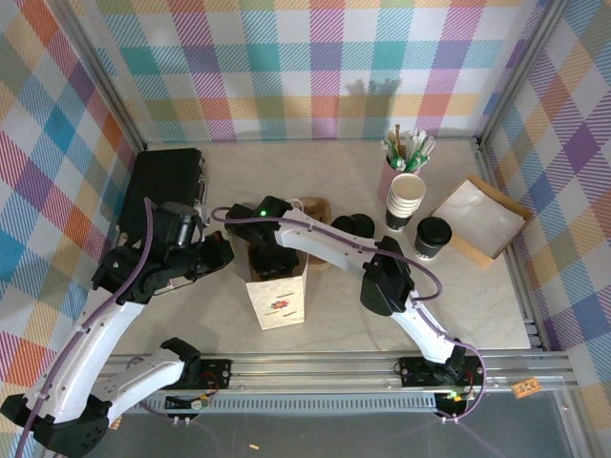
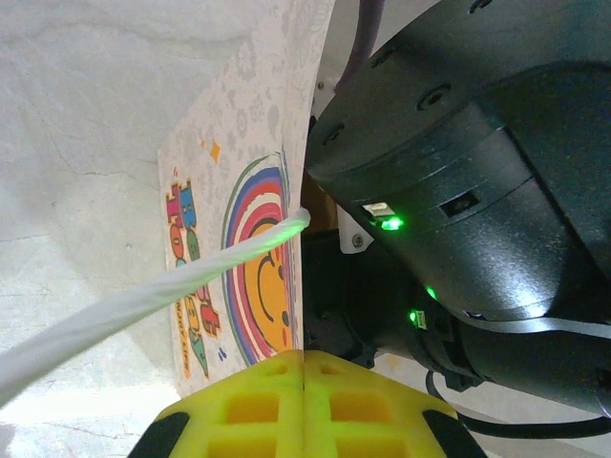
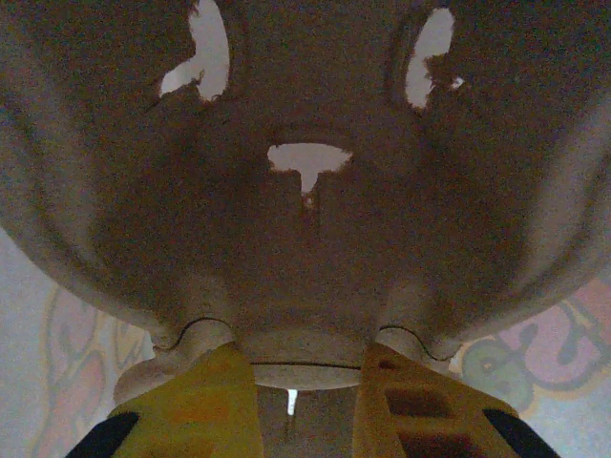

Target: Pack the takeout coffee

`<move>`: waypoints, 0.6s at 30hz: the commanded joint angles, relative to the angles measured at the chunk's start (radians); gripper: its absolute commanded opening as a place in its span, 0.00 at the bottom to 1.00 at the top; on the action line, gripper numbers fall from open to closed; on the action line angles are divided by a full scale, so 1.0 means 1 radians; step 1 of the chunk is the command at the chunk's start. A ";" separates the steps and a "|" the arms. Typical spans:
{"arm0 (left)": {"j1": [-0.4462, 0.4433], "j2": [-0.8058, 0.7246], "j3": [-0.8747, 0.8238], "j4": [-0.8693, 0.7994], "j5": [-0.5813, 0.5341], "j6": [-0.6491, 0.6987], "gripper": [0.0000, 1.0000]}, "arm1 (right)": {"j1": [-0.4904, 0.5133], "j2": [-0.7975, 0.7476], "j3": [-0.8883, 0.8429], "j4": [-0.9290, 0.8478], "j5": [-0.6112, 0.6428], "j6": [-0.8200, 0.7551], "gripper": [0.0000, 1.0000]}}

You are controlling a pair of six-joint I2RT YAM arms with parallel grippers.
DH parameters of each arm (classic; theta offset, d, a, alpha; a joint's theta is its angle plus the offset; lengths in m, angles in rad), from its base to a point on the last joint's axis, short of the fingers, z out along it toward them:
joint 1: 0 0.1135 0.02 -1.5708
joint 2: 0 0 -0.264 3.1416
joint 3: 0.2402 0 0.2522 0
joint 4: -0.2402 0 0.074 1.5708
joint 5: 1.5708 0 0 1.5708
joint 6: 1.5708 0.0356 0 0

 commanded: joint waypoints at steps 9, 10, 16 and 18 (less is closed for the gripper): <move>-0.008 -0.028 0.047 -0.042 -0.069 0.035 0.00 | 0.000 0.025 -0.087 0.018 -0.049 0.024 0.02; -0.008 -0.029 0.044 -0.043 -0.064 0.035 0.00 | 0.002 0.029 -0.091 0.021 -0.050 0.024 0.02; -0.007 -0.046 0.043 -0.051 -0.074 0.031 0.00 | 0.002 0.044 -0.101 0.030 -0.046 0.029 0.05; -0.008 -0.044 0.045 -0.048 -0.072 0.037 0.00 | 0.003 0.049 -0.104 0.033 -0.046 0.030 0.05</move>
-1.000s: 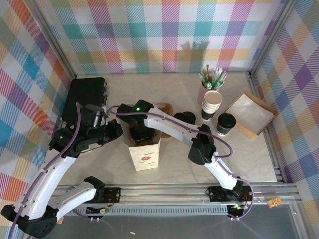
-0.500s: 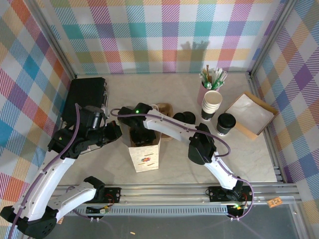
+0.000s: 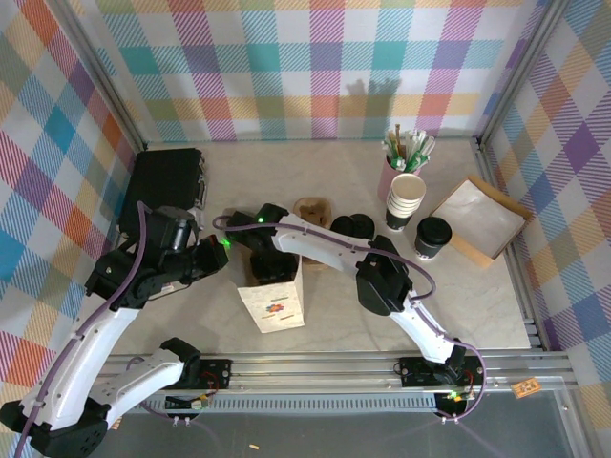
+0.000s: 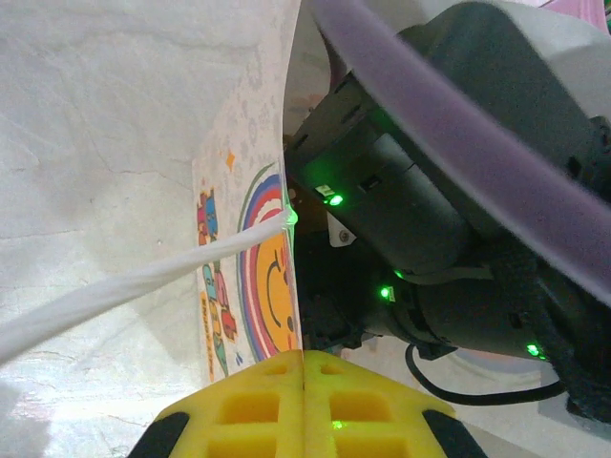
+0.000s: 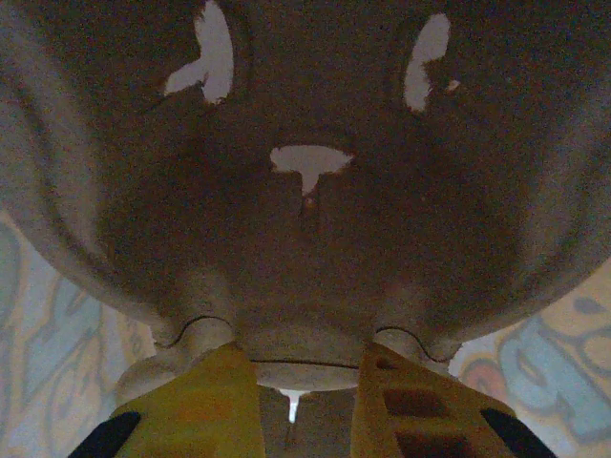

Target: Pack the takeout coffee

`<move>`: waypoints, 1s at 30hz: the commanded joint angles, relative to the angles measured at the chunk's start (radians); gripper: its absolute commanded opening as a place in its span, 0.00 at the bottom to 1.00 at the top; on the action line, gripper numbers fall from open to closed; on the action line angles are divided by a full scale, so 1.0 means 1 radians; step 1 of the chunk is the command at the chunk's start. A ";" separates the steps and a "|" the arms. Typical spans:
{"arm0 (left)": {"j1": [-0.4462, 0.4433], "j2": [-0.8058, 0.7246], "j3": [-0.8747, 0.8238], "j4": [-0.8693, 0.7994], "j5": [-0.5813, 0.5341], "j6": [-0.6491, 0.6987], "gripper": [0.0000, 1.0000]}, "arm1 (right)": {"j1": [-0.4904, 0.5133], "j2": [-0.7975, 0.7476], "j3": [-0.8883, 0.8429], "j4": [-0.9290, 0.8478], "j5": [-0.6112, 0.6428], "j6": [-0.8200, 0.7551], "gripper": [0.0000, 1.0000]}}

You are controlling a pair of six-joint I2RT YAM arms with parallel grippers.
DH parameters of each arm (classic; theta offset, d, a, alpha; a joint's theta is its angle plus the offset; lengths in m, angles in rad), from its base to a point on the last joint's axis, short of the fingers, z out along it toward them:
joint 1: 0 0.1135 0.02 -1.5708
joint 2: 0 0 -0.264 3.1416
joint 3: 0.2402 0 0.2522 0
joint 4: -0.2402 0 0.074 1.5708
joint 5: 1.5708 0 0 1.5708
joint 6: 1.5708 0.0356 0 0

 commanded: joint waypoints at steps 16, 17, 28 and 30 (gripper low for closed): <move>-0.009 -0.009 0.065 -0.001 -0.034 0.053 0.00 | 0.017 0.074 0.009 -0.022 0.036 -0.007 0.13; -0.008 -0.008 0.066 -0.001 -0.033 0.055 0.00 | 0.018 0.075 0.015 -0.025 0.039 -0.007 0.13; -0.010 -0.007 0.072 0.001 -0.044 0.061 0.00 | 0.017 0.097 0.065 -0.017 0.082 -0.030 0.17; -0.009 -0.004 0.075 0.001 -0.045 0.065 0.00 | 0.017 0.104 0.085 -0.018 0.093 -0.037 0.17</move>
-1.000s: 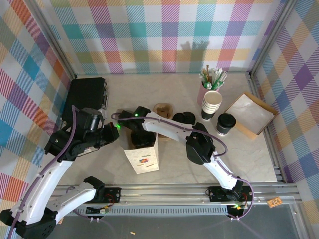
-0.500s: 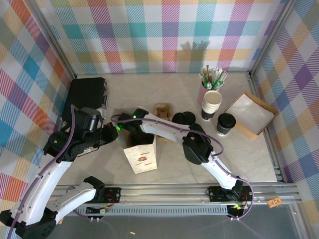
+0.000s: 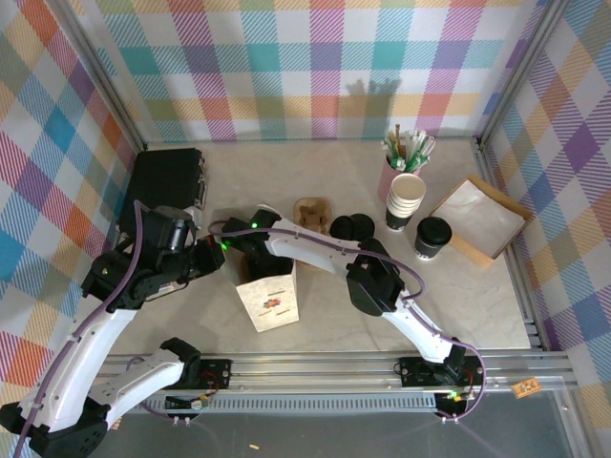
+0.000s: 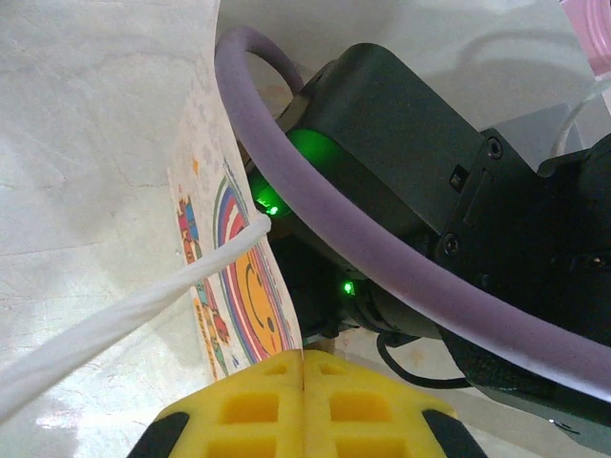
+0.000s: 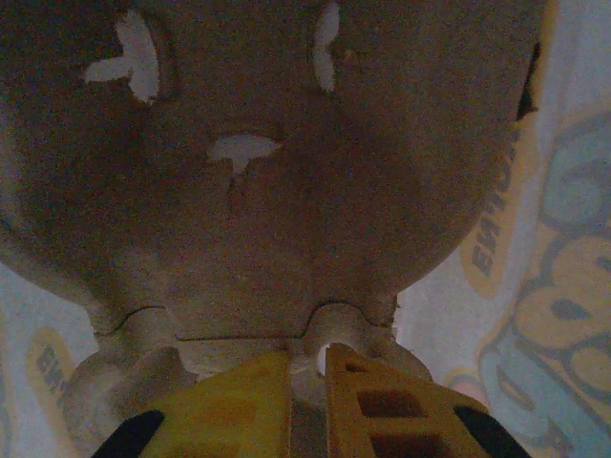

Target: Pack the takeout coffee

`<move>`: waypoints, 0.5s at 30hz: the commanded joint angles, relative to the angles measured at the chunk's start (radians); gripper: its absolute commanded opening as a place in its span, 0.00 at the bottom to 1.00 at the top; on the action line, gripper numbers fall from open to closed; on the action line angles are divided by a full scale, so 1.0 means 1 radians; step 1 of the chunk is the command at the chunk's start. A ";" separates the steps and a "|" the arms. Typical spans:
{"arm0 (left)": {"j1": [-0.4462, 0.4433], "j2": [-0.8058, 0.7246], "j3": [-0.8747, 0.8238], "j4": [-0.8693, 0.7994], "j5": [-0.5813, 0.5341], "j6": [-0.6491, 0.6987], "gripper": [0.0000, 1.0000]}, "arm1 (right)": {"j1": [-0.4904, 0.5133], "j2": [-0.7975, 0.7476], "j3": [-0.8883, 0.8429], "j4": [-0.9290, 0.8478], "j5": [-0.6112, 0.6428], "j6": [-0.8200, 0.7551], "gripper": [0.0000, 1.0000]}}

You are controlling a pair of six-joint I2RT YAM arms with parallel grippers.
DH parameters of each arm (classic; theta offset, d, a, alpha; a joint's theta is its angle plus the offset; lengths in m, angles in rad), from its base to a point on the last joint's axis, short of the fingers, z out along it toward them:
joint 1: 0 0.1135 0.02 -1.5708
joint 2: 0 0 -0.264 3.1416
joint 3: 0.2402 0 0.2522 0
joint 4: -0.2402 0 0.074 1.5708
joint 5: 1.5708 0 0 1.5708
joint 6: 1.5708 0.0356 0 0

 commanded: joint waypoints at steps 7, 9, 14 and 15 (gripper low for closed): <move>-0.010 -0.010 0.025 0.030 -0.035 0.022 0.00 | 0.001 0.078 0.115 -0.030 0.063 -0.054 0.18; -0.010 -0.011 0.022 0.029 -0.038 0.019 0.00 | 0.001 0.090 0.117 -0.024 0.056 -0.056 0.18; -0.009 -0.015 0.013 0.019 -0.043 0.013 0.00 | 0.001 0.107 0.110 -0.025 0.049 -0.057 0.18; -0.009 -0.017 0.014 0.017 -0.045 0.010 0.00 | 0.002 0.109 0.110 -0.025 0.049 -0.059 0.18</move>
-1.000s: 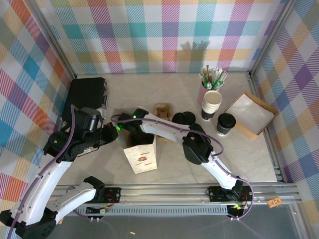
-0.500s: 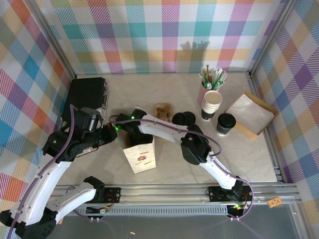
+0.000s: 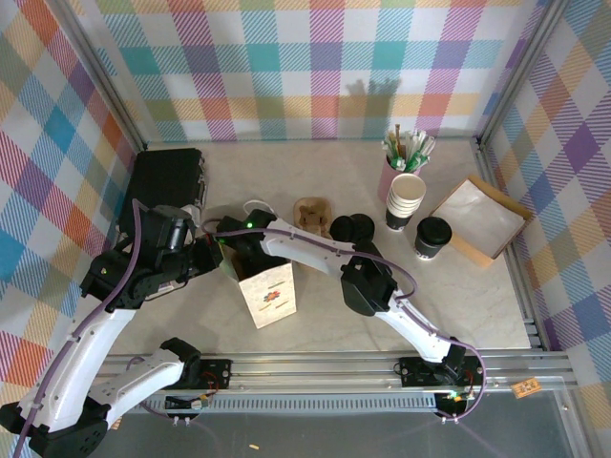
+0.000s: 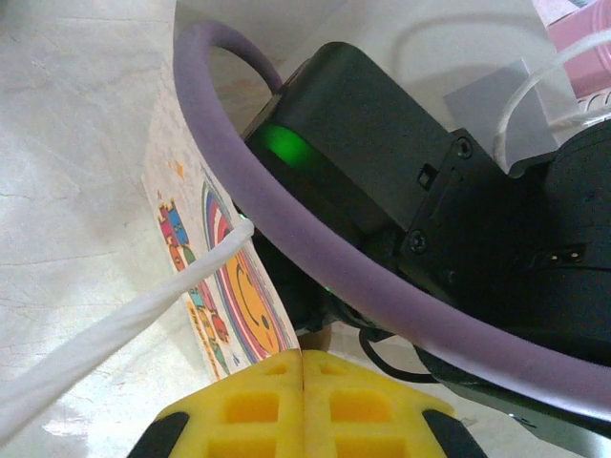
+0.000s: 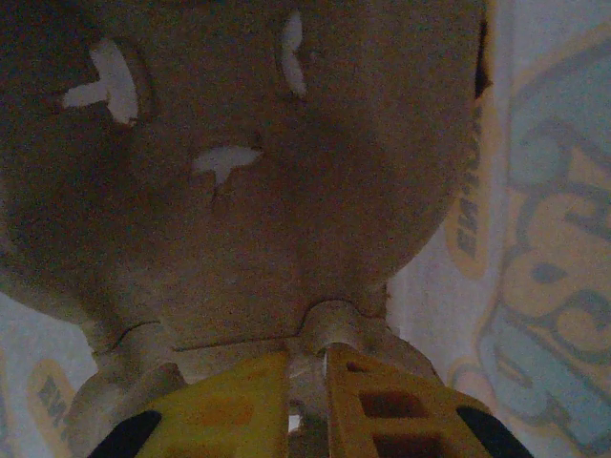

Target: Pack the takeout coffee

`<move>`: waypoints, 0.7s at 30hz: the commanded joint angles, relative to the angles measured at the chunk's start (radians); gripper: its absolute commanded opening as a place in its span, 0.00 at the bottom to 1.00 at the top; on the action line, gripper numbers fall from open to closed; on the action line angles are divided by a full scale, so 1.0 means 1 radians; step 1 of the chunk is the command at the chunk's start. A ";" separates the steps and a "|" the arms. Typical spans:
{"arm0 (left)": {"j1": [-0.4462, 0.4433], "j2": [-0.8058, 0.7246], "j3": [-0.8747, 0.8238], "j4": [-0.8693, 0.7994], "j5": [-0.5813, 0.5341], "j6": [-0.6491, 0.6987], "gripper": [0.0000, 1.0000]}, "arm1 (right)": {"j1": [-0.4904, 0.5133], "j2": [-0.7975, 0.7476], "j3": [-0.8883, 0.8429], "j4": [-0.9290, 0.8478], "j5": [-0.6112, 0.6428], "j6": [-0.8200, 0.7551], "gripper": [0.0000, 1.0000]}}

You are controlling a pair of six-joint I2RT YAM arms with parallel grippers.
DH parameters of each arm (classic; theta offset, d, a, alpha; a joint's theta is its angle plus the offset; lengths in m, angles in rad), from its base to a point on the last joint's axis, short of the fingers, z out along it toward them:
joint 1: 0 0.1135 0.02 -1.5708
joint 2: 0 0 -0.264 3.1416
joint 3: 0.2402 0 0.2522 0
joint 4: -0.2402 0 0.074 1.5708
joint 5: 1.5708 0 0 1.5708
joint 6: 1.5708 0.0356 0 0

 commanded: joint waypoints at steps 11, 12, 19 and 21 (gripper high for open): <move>-0.010 -0.041 -0.015 -0.006 -0.055 0.007 0.00 | 0.001 -0.002 0.061 -0.055 0.018 -0.021 0.44; -0.010 -0.039 -0.015 -0.009 -0.056 0.009 0.00 | 0.003 -0.013 0.063 -0.056 0.022 -0.018 0.46; -0.009 -0.017 -0.019 -0.024 -0.044 0.024 0.00 | 0.004 -0.091 0.095 -0.084 0.047 -0.004 0.53; -0.009 -0.012 -0.019 -0.030 -0.049 0.023 0.00 | 0.004 -0.099 0.110 -0.095 0.050 -0.004 0.55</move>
